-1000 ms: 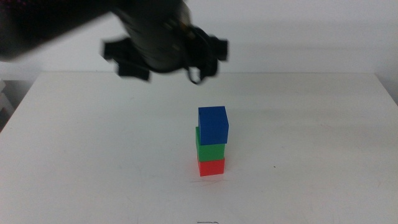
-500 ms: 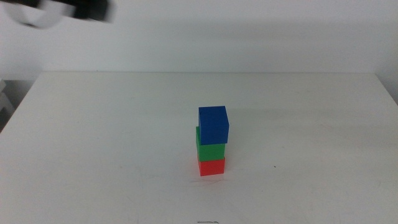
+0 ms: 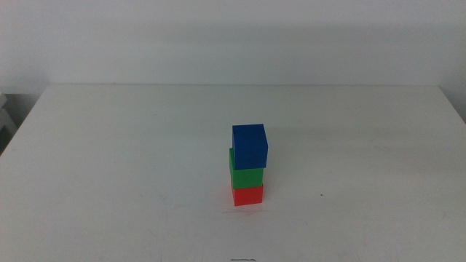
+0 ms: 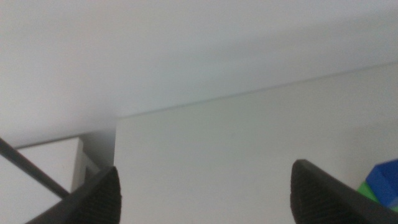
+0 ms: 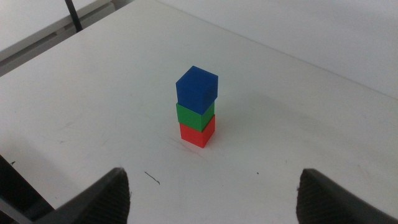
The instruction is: Stack red cubes first, then green, then blue cubes in a specific spot.
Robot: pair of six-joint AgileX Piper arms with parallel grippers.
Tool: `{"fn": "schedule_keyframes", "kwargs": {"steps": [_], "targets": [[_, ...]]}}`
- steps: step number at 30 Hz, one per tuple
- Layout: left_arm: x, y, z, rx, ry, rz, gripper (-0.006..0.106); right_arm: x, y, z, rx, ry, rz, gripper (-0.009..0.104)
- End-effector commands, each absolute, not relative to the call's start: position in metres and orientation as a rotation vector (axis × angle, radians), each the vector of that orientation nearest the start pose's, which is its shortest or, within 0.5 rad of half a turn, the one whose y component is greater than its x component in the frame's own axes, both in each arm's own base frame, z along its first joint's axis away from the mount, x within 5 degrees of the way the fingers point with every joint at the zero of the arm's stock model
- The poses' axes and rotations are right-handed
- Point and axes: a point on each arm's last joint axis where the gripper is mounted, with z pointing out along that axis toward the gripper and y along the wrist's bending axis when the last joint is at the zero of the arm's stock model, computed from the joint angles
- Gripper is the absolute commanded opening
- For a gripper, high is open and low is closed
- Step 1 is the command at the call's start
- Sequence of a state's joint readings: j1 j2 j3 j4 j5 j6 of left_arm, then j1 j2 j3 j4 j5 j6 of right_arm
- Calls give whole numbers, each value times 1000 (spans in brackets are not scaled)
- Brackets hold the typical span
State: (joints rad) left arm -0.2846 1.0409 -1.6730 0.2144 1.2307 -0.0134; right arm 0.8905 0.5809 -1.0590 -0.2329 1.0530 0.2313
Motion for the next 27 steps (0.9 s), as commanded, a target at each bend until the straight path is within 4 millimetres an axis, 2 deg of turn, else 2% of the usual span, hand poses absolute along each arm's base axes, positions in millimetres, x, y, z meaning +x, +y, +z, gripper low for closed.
{"fn": "schedule_keyframes", "kwargs": {"steps": [1, 11, 14, 18, 24, 27], "targets": [[134, -20, 541, 208, 1918, 47, 92, 57, 39, 433, -651, 1863, 425, 79], [131, -18, 543, 202, 1895, 69, 92, 57, 39, 433, -651, 1863, 425, 79], [121, -17, 547, 204, 1814, 39, 92, 57, 39, 433, -651, 1863, 425, 79], [118, -18, 536, 220, 1700, 25, 92, 57, 39, 433, -651, 1864, 426, 79], [112, -21, 489, 258, 1616, -5, 92, 59, 36, 434, -646, 1849, 377, 79], [113, -25, 451, 271, 1635, -51, 92, 60, 35, 434, -643, 1839, 348, 79]]}}
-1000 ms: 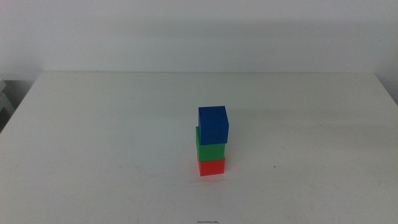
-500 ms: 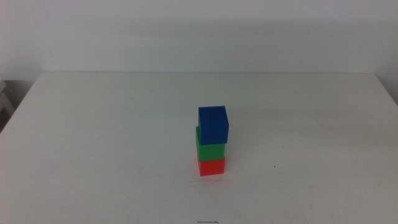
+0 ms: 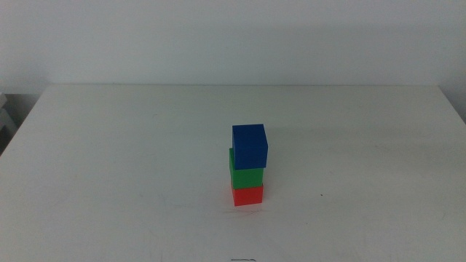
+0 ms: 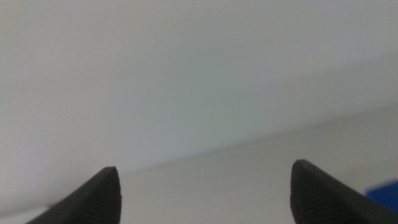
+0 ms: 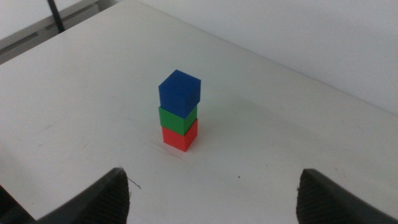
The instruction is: Stack red cubes first, then green, then blue cubes in a specific spot.
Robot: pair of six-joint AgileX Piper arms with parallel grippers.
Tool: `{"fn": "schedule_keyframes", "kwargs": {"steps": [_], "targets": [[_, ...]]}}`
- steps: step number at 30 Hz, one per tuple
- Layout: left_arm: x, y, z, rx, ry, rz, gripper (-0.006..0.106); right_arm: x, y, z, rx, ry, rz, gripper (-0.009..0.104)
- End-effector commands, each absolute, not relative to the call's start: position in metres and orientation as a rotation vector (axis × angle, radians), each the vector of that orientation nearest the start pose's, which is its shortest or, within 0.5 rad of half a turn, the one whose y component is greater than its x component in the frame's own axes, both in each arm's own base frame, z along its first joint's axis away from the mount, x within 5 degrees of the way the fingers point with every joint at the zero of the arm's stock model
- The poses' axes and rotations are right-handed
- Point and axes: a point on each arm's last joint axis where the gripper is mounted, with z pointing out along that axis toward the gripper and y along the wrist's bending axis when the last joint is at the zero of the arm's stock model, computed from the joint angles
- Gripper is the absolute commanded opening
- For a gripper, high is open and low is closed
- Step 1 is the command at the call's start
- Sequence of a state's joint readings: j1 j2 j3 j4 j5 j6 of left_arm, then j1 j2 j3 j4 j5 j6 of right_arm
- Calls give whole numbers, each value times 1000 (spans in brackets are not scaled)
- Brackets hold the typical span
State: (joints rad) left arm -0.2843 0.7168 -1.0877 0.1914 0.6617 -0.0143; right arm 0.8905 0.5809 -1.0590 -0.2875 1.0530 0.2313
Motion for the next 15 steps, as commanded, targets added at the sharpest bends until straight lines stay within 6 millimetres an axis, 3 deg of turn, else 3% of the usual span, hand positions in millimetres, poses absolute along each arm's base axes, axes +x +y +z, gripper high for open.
{"fn": "schedule_keyframes", "kwargs": {"steps": [1, 5, 10, 15], "targets": [[112, -26, 438, 273, 1644, -68, 92, 60, 35, 434, -645, 1842, 346, 79], [110, -27, 390, 266, 1657, -106, 92, 65, 42, 425, -660, 1811, 348, 79], [103, -17, 338, 182, 1628, -77, 92, 76, 65, 414, -689, 1642, 415, 79], [93, -8, 308, 3, 1575, -126, 92, 100, 86, 391, -613, 1624, 464, 79]]}}
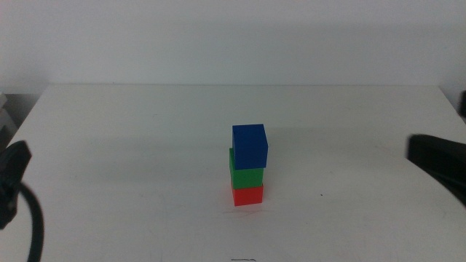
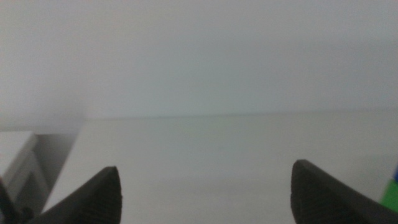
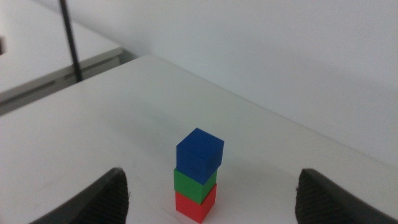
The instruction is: Stack red cubes first, then green, then blue cubes in a specific spot.
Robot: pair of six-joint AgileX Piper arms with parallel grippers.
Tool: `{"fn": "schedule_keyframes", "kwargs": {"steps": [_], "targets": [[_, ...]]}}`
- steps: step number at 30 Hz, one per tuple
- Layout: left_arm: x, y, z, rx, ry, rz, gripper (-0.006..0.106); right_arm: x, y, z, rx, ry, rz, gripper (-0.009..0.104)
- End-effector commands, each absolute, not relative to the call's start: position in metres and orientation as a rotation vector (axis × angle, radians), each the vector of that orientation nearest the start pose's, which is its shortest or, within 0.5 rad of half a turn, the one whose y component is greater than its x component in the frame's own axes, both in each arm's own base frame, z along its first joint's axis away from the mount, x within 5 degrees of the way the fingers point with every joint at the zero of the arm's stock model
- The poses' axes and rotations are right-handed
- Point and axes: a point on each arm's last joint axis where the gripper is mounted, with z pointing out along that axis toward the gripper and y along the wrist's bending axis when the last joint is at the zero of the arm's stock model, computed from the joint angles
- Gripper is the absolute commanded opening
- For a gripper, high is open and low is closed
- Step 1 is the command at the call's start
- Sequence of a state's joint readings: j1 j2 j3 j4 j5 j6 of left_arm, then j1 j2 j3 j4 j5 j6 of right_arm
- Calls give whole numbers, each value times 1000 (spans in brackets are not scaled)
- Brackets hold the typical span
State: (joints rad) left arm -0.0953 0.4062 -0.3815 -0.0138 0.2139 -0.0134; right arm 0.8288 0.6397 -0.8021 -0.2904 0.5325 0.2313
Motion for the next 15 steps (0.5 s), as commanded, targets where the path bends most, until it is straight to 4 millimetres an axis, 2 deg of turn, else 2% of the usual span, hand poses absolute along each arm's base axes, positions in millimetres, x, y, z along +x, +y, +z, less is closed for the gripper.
{"fn": "schedule_keyframes", "kwargs": {"steps": [1, 4, 8, 11, 15], "targets": [[91, -6, 304, 2, 1556, -108, 92, 105, 86, 387, -565, 1642, 480, 79], [82, -6, 294, 47, 1496, -61, 92, 125, 76, 374, -350, 1692, 500, 79], [75, -5, 280, 49, 1492, -60, 92, 141, 47, 359, -125, 1667, 374, 79], [72, -5, 269, -6, 1497, -117, 92, 135, 32, 340, -38, 1641, 321, 79], [65, -4, 257, -24, 1483, -135, 92, 110, 21, 306, 12, 1624, 295, 79]]}}
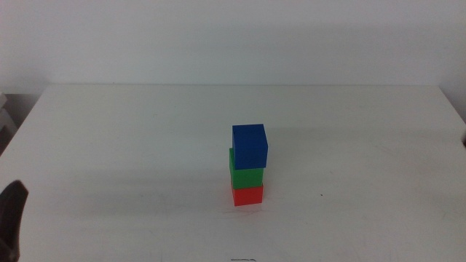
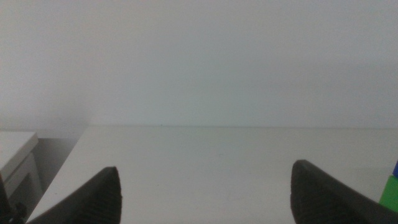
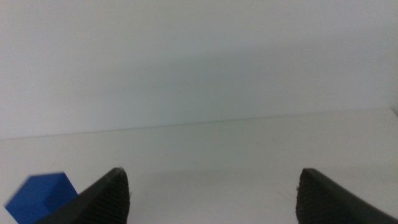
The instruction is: Stack red cubes first, then green, then blue cubes in a specific spot.
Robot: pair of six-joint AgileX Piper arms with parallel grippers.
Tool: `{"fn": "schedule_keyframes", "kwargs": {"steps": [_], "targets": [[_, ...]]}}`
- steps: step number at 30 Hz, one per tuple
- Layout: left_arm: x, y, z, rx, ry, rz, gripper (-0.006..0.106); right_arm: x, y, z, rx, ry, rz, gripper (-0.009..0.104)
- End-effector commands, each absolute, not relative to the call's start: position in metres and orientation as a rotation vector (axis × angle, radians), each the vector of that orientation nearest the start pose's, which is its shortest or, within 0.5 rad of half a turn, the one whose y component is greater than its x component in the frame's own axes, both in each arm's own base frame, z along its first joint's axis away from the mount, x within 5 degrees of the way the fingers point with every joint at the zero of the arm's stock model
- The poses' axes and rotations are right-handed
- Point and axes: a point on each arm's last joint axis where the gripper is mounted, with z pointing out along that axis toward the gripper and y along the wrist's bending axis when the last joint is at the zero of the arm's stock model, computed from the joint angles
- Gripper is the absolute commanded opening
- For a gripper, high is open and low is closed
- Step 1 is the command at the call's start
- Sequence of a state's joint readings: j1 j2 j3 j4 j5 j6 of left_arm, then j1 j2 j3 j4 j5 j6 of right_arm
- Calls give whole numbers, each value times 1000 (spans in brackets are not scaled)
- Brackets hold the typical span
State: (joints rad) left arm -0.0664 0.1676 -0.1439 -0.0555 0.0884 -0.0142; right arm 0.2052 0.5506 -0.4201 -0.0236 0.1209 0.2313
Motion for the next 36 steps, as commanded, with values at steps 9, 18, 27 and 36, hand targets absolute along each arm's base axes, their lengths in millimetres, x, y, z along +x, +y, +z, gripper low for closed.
{"fn": "schedule_keyframes", "kwargs": {"steps": [9, 18, 27, 36], "targets": [[54, -4, 232, -21, 1441, -135, 92, 64, 3, 237, 111, 1546, 194, 79], [56, -4, 208, -16, 1494, -126, 92, 59, 0, 207, 144, 1550, 160, 79], [57, -4, 203, -15, 1523, -125, 92, 54, 0, 198, 153, 1604, 154, 79], [57, -4, 203, -15, 1523, -125, 92, 54, -1, 198, 85, 1607, 66, 79]]}}
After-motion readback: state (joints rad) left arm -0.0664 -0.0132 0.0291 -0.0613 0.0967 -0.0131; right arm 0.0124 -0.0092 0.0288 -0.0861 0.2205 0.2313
